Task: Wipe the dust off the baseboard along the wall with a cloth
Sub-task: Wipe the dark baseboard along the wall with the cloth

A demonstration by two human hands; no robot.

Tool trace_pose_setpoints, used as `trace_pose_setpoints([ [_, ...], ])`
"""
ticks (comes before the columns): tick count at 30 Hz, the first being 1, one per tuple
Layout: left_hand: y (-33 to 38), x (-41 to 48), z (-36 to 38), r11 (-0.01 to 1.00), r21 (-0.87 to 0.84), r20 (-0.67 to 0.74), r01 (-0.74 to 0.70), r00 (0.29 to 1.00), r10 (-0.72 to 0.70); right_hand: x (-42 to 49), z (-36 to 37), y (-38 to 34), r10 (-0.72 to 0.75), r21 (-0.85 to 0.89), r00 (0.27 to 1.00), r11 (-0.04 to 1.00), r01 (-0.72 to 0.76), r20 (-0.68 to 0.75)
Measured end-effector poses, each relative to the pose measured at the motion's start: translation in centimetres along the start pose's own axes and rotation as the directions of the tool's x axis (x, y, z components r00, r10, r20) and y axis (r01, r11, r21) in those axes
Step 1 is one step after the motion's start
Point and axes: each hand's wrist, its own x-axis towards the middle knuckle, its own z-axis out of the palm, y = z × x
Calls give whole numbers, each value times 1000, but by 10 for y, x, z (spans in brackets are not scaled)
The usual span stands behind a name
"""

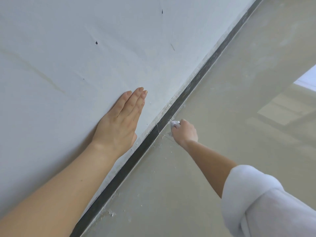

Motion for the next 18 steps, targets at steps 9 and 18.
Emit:
trace_pose_setpoints([
  [9,-4,7,-11,990,-138,90,24,996,-12,-24,-128,-17,-297,-355,945,876,325,133],
  [18,6,78,-28,934,-326,56,145,989,-134,36,-223,-38,-446,-400,870,772,494,212],
])
